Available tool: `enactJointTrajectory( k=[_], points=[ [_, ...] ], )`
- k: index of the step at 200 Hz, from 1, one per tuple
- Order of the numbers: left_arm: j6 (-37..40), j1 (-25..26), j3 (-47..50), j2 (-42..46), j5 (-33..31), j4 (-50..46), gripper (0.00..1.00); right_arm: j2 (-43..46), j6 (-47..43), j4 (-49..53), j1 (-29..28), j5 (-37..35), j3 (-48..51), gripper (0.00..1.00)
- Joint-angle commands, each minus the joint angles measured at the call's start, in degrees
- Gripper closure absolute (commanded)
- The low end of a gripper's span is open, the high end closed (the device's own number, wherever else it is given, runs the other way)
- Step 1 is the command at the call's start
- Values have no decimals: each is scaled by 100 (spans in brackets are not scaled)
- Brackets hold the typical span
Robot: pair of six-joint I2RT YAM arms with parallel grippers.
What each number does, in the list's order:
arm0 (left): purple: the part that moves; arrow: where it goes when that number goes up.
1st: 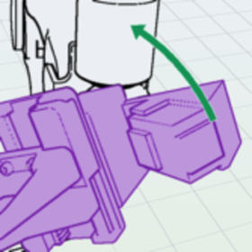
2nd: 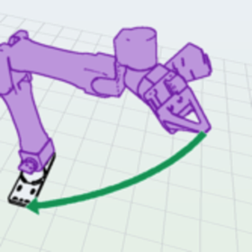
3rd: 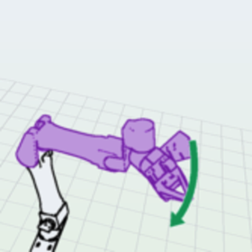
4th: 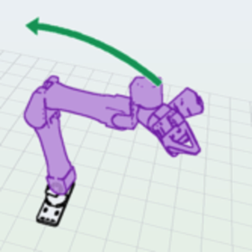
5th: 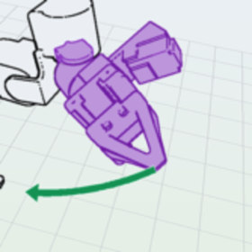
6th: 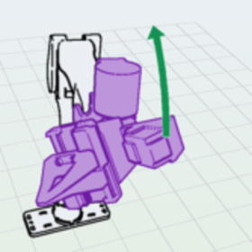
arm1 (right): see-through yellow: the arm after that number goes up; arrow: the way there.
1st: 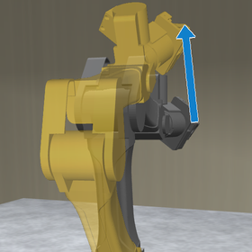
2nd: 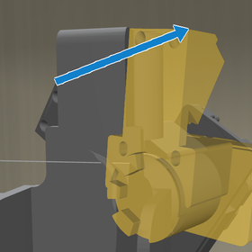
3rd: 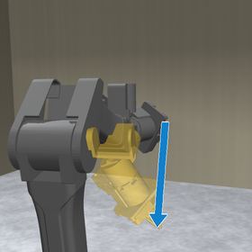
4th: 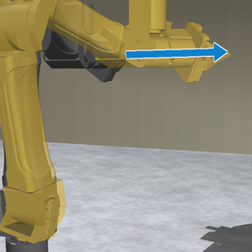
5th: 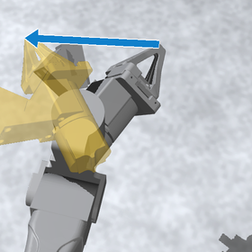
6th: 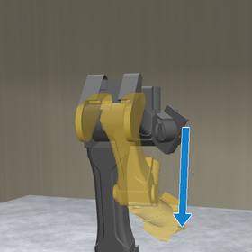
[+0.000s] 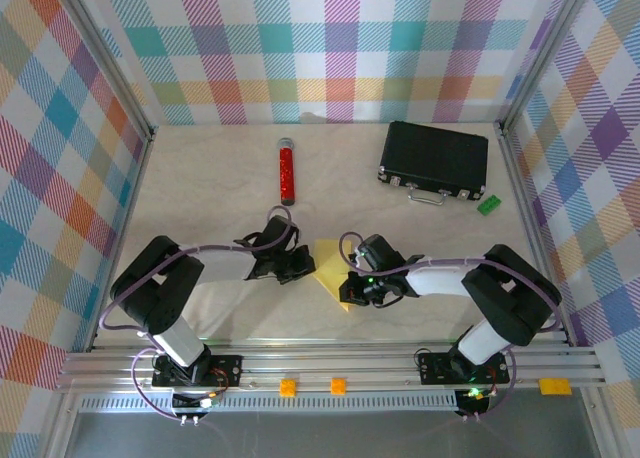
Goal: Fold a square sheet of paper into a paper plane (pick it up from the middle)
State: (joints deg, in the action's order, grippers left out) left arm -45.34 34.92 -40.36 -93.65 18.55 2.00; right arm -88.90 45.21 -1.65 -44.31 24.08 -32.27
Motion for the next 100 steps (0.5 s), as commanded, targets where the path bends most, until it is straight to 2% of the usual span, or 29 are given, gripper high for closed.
enactJointTrajectory(
  k=[1,41,64,90,100],
  points=[
    [281,-246,-10,277,-641,-705,100,3,-522,1096,-30,-137,97,98],
    [159,-266,316,830,-548,-561,100,89,-1148,1480,73,23,-175,96],
    [-2,-253,640,1255,-342,-209,98,505,-1384,1558,90,78,-337,93],
    [-7,-214,826,1569,-82,-38,92,1302,-1363,1514,136,-433,-338,78],
    [0,-196,854,1577,79,80,88,1561,-1275,1452,175,-768,-271,66]
  ],
)
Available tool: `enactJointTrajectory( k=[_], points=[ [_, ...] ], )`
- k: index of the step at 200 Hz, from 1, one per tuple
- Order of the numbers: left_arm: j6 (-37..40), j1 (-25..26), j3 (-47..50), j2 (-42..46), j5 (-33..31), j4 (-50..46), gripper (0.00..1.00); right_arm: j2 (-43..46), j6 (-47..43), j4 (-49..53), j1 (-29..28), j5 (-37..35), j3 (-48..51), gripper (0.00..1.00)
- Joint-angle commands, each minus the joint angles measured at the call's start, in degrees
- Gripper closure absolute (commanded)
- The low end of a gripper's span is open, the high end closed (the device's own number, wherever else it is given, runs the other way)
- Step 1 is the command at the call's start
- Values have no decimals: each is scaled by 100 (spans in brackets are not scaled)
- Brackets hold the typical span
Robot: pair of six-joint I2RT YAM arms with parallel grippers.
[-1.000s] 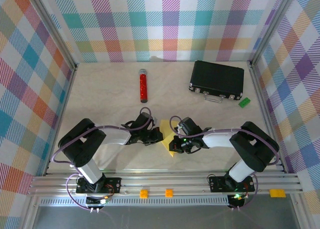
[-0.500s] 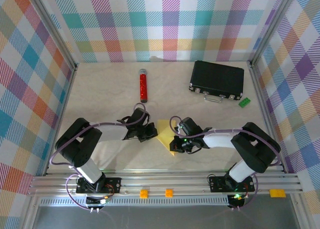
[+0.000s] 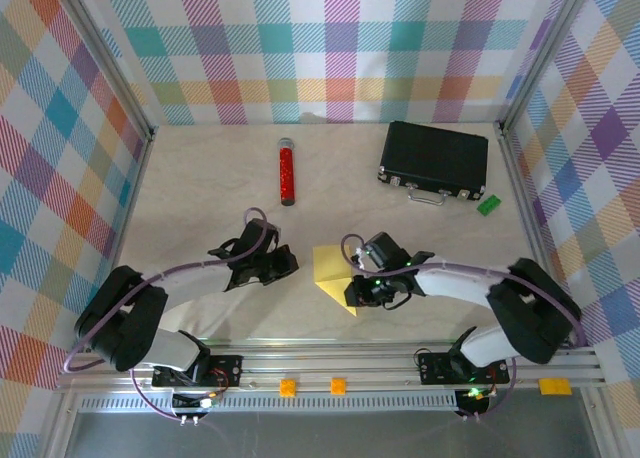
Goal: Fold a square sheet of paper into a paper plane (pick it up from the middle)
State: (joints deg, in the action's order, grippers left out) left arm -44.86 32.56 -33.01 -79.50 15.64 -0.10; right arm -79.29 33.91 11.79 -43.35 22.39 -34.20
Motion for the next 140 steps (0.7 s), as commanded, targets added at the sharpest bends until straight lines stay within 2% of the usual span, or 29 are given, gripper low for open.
enactJointTrajectory(
  k=[1,11,31,55,76,113,140],
  points=[
    [-53,40,124,154,391,308,87,621,-138,106,80,-615,-74,64],
    [-83,56,127,71,632,475,83,758,-14,87,158,-943,-6,53],
    [-217,60,81,-267,1079,857,78,706,79,-171,336,-780,59,46],
    [-436,66,51,-621,1330,1298,75,276,86,-489,385,-254,-11,46],
    [-501,67,-60,-838,1462,1381,71,-117,154,-646,399,7,-94,50],
    [-393,67,-185,-929,1406,1021,68,-394,237,-832,433,123,-56,71],
    [-192,67,-270,-910,1295,651,66,-294,209,-902,498,215,58,77]
  ],
)
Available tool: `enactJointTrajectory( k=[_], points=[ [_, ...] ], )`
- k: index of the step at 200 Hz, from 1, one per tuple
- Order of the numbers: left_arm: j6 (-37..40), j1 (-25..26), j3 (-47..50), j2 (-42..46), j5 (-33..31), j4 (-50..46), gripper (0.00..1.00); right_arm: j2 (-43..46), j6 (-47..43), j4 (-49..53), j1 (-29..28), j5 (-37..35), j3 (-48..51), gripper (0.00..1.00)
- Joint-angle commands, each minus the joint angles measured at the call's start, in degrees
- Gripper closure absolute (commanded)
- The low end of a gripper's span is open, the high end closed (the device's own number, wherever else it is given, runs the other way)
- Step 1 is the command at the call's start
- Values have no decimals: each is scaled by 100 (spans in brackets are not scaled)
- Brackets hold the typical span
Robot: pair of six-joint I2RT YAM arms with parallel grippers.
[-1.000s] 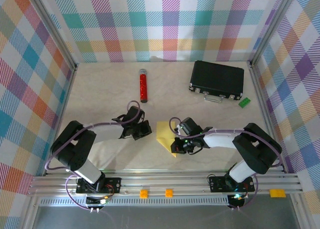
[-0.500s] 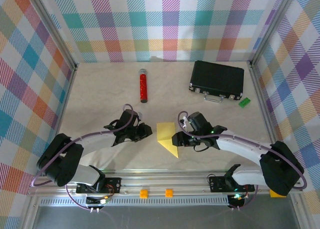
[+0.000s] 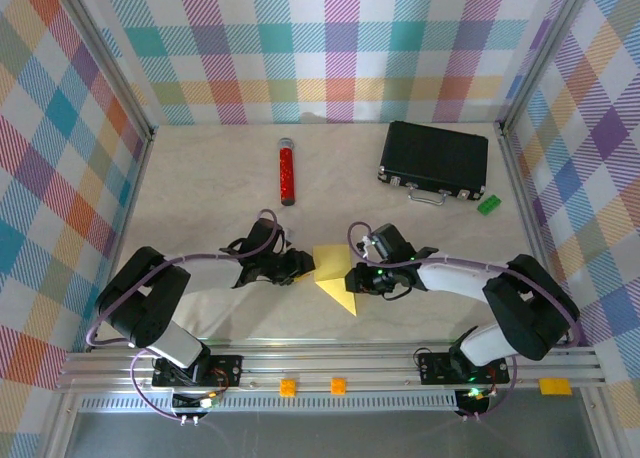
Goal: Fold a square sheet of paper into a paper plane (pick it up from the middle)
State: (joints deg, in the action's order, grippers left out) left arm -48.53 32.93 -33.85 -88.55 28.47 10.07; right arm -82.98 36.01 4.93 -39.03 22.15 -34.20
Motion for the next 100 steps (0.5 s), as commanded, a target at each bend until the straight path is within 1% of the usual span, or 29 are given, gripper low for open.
enactJointTrajectory(
  k=[1,14,29,40,53,100],
  points=[
    [185,30,-190,-4,6,-383,66,82,1,-218,68,242,60,77],
    [284,30,-276,-75,-4,-566,65,166,-19,-278,119,337,125,82],
    [348,30,-384,-167,39,-672,65,241,-39,-385,199,476,212,85],
    [332,29,-449,-212,75,-684,62,297,-49,-427,249,537,268,86],
    [321,21,-518,-243,111,-699,60,347,-63,-528,318,653,348,90],
    [204,21,-667,-364,244,-582,55,391,58,-1145,564,1044,704,90]
  ],
)
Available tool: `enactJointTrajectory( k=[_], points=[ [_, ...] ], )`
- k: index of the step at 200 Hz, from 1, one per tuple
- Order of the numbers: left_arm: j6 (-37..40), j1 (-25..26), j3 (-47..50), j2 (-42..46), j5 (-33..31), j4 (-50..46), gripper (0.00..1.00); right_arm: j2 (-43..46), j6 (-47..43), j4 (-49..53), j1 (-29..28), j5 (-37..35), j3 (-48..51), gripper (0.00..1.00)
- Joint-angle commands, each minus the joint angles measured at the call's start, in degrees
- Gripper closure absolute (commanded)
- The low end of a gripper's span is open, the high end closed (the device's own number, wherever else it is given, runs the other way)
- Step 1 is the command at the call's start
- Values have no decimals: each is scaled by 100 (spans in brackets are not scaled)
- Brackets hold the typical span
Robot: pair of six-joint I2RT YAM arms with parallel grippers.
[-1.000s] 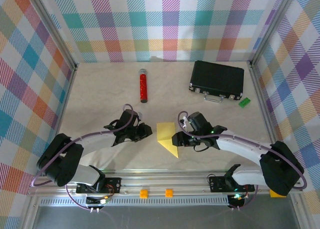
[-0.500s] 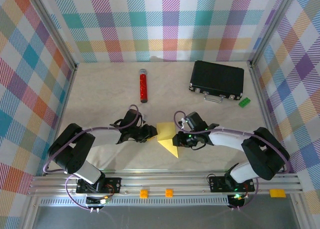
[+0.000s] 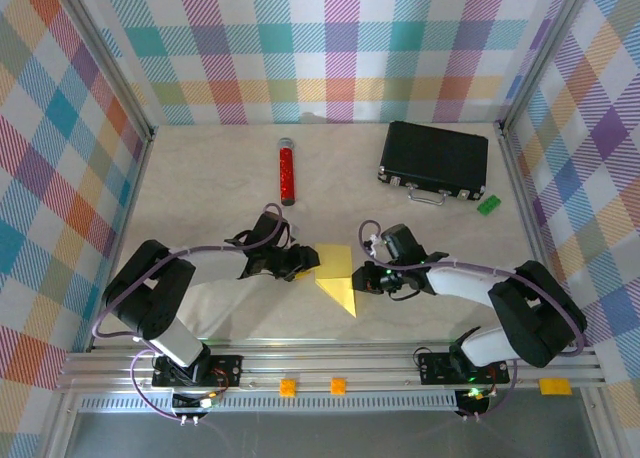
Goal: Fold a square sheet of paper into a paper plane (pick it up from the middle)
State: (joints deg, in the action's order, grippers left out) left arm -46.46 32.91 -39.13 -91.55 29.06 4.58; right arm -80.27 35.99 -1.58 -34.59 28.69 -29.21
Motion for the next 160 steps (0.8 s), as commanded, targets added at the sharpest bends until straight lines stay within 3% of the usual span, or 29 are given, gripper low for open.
enactJointTrajectory(
  k=[1,59,160],
  points=[
    [-8,23,-138,-65,191,-26,55,118,72,-502,124,400,210,90],
    [-165,23,-298,-371,673,395,56,99,109,-739,301,582,392,90],
    [-520,54,-453,-909,1241,1245,69,55,93,-754,400,568,443,88]
  ],
)
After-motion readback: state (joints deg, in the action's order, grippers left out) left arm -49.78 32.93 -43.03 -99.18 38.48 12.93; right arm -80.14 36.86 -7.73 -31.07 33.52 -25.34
